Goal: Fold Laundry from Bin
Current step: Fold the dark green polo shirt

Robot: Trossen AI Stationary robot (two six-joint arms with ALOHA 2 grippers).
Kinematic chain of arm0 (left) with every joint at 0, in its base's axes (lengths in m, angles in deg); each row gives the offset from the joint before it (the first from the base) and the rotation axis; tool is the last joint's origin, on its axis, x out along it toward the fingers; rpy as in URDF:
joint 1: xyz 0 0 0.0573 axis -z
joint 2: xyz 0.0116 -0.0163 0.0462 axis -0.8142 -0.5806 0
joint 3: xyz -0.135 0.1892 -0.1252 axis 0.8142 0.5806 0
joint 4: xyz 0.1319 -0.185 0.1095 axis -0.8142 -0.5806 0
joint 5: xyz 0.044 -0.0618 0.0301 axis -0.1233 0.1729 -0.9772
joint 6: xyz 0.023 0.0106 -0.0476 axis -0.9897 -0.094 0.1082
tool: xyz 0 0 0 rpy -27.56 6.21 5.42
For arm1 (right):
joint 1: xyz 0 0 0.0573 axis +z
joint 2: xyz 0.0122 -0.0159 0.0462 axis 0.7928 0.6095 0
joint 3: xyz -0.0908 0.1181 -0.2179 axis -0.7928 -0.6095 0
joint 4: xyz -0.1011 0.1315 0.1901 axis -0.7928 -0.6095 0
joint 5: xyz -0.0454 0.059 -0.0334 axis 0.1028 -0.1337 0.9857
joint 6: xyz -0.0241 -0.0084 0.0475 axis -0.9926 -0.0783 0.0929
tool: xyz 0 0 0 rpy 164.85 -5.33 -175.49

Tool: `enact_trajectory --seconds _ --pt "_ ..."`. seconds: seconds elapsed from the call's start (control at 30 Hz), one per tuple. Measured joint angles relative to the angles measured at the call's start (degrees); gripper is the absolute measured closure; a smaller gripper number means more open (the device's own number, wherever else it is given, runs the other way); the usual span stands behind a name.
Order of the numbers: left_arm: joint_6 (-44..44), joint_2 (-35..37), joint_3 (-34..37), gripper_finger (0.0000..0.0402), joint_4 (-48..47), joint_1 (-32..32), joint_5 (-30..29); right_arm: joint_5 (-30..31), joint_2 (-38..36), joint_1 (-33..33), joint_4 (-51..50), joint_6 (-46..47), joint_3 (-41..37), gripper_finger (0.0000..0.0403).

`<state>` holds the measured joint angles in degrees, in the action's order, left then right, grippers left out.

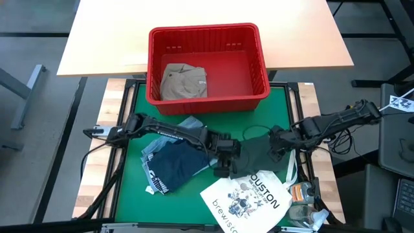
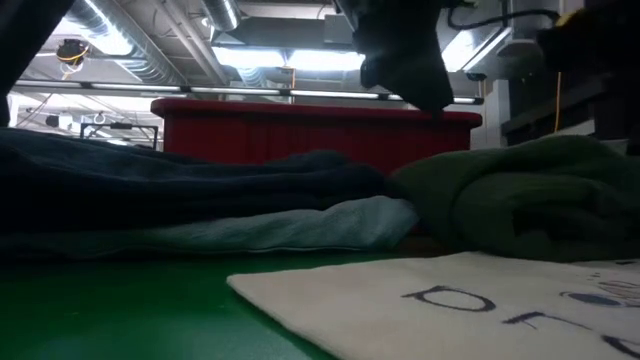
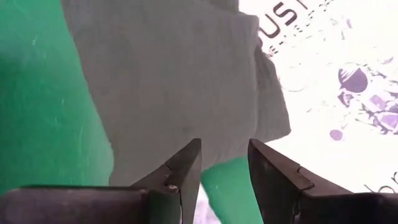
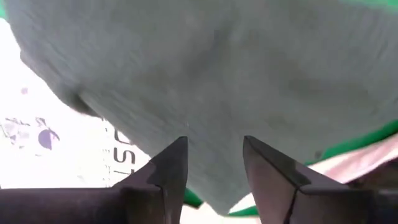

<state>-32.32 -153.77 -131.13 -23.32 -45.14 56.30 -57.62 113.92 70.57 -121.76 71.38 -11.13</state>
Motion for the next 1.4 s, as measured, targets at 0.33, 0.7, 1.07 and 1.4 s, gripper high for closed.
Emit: enact_trajectory --seconds 0.33,0.7,1.07,1.4 --pt "-0.64 -0.02 0.02 0.0276 2.32 2.36 -2.71 -3.09 0.0 13.22 -0.21 15.2 -1.54 0.0247" --pt "0.0 -0.04 0.04 0.0276 4.87 3.16 -2.23 1.6 4.41 24.92 -0.18 23.31 -1.54 0.0247" --pt "0.02 -0.04 0.04 0.0276 5.25 3.47 -2.18 1.54 15.27 28.36 -0.04 22.39 -1.56 0.0247" --pt "0.02 -0.07 0.06 0.0276 5.25 3.47 -2.18 2.74 17.92 28.36 0.0 22.36 -1.56 0.0247"
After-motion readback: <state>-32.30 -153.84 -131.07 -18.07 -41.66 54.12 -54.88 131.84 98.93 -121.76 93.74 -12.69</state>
